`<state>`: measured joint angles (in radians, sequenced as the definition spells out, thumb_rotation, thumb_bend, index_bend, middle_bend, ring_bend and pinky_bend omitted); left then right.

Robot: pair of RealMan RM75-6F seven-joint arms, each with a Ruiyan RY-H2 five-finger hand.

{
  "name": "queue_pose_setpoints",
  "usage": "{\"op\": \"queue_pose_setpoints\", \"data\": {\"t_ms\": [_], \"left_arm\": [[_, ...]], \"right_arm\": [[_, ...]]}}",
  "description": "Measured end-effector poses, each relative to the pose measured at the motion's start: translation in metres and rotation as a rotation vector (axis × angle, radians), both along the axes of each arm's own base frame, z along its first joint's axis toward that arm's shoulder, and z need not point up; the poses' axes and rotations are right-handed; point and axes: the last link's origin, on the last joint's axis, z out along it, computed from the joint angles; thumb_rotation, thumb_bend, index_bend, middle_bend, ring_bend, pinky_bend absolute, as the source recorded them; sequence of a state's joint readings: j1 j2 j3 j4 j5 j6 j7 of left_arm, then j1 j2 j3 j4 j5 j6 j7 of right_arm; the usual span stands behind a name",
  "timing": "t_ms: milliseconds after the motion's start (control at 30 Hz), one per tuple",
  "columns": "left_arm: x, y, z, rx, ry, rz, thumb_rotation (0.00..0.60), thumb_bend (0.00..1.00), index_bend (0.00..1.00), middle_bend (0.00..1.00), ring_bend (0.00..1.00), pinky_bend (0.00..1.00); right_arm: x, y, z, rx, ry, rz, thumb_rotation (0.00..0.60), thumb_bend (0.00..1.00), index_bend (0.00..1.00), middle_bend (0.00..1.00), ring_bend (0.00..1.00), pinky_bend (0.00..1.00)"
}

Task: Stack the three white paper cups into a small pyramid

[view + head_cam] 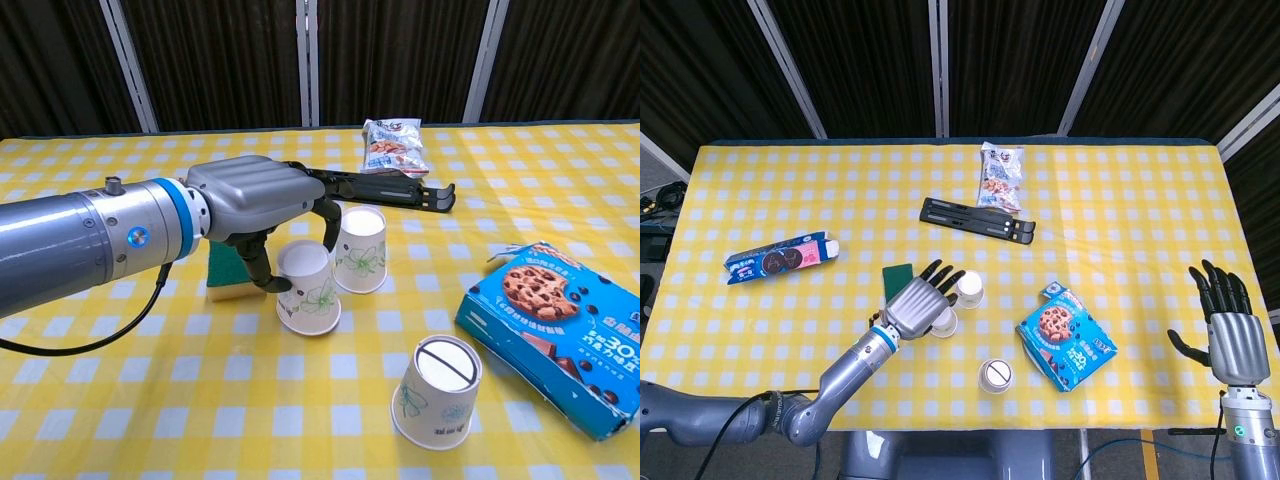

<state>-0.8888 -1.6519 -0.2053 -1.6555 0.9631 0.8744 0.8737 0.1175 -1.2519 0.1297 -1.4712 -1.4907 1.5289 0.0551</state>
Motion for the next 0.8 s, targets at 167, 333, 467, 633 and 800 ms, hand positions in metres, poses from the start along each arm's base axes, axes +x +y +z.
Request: {"op": "queue_pose_setpoints", "data": {"t_ms": [167, 333, 467, 633, 800], "left_arm": [[-0.003, 0.009, -0.005, 0.041, 0.017, 0.003, 0.6, 0.34, 0.48, 0.0, 0.0, 0.0], [-0.007, 0.016, -0.004, 0.068, 0.004, 0.017, 0.6, 0.34, 0.48, 0.0, 0.0, 0.0], [-0.009, 0.022, -0.002, 0.097, -0.003, 0.014, 0.6, 0.34, 0.49, 0.0, 0.0, 0.0], [-0.01, 0.028, 0.0, 0.12, -0.016, 0.02, 0.6, 0.34, 0.49, 0.0, 0.0, 0.0], [-0.01, 0.036, -0.003, 0.14, -0.017, 0.019, 0.6, 0.34, 0.48, 0.0, 0.0, 0.0]], "right_arm": [[0.0, 0.0, -0.002, 0.007, 0.005, 0.003, 0.6, 0.1, 0.0, 0.0, 0.0, 0.0], [0.001, 0.001, -0.004, 0.012, 0.01, 0.005, 0.6, 0.1, 0.0, 0.0, 0.0, 0.0], [0.002, 0.001, -0.005, 0.015, 0.013, 0.007, 0.6, 0.1, 0.0, 0.0, 0.0, 0.0], [0.002, 0.001, -0.006, 0.019, 0.013, 0.003, 0.6, 0.1, 0.0, 0.0, 0.0, 0.0], [0.002, 0.0, -0.007, 0.023, 0.011, 0.005, 0.6, 0.1, 0.0, 0.0, 0.0, 0.0]]}}
